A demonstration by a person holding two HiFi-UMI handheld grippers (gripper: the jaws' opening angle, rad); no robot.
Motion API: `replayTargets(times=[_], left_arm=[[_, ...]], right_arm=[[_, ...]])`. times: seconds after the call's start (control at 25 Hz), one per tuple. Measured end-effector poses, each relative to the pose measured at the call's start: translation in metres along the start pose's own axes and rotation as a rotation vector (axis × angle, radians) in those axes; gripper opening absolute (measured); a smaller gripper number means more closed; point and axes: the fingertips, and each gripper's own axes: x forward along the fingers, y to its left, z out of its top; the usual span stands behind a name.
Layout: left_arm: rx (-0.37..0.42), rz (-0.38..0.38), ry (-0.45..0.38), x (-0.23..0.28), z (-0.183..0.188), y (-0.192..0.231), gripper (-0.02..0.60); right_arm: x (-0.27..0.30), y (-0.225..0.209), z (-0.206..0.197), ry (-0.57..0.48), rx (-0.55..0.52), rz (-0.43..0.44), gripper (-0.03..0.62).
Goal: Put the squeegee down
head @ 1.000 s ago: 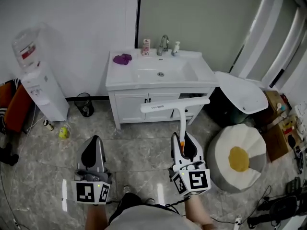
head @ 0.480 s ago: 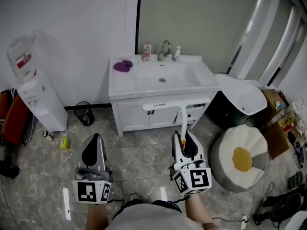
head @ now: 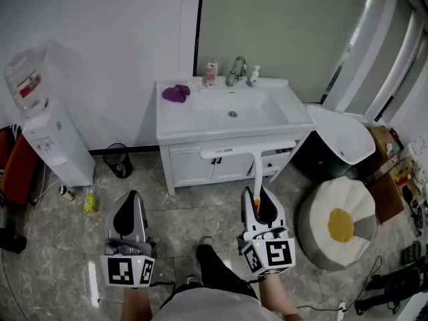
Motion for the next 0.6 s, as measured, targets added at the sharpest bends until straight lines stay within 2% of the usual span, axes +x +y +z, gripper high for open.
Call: replayTargets(times=[0.28, 0.4, 0.6], left_arm=[[0.013, 0.022, 0.032, 0.056, -0.032, 0.028, 0.008], [-0.008, 0.049, 0.024, 0.09, -0.04, 0.044, 0.008], [0.003, 0.045, 0.0, 0.159, -0.044, 0.052, 0.008]], right_arm=[[0.077, -0.01, -0.025, 0.021, 0.03, 0.025, 0.109], [0.118, -0.017, -0.029, 0.017, 0.032, 0.045, 0.109], [0.184, -0.039, -0.024, -0.001, 0.026, 0.069, 0.109]])
